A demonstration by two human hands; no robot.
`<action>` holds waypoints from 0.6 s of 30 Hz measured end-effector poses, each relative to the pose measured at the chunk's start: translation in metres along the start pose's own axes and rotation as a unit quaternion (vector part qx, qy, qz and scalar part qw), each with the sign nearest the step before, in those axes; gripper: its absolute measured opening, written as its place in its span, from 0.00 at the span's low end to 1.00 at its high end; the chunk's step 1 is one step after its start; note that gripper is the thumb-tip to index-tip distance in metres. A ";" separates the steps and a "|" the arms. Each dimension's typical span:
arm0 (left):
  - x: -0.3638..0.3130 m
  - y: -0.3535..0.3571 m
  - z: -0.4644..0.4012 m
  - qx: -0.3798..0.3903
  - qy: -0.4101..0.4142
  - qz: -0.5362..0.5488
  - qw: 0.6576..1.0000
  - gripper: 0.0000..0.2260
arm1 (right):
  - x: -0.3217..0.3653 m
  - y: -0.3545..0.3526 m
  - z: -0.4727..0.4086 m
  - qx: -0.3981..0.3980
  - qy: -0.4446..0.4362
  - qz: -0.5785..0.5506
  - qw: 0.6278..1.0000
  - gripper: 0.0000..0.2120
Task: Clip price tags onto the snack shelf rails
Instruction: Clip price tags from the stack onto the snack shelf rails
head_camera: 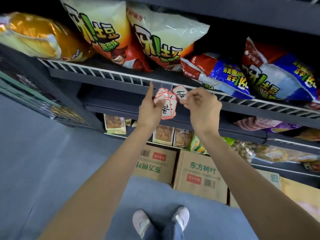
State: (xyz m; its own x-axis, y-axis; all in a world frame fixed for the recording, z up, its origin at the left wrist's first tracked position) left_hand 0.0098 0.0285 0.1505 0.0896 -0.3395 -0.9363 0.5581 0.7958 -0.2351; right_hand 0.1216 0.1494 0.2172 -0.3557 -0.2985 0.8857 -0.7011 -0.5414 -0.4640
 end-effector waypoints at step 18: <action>0.003 -0.031 0.009 0.057 0.049 -0.248 0.966 0.27 | 0.040 0.048 -0.019 0.003 -0.234 0.295 0.926 0.05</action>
State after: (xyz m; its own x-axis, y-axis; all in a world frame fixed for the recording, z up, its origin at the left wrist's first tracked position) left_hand 0.0002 -0.0018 0.1576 -0.2872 -0.6105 -0.7381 0.6002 0.4858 -0.6354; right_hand 0.0621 0.1261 0.2311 -0.3688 -0.8509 0.3742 -0.4657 -0.1792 -0.8666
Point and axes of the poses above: each hand's wrist, its own z-axis away from the middle knuckle, its own y-axis out of the palm, x = y × z, the point moved 9 cm from there along -z, towards the middle knuckle, and after that the axes turned 2 degrees about x, right-handed, at the moved point
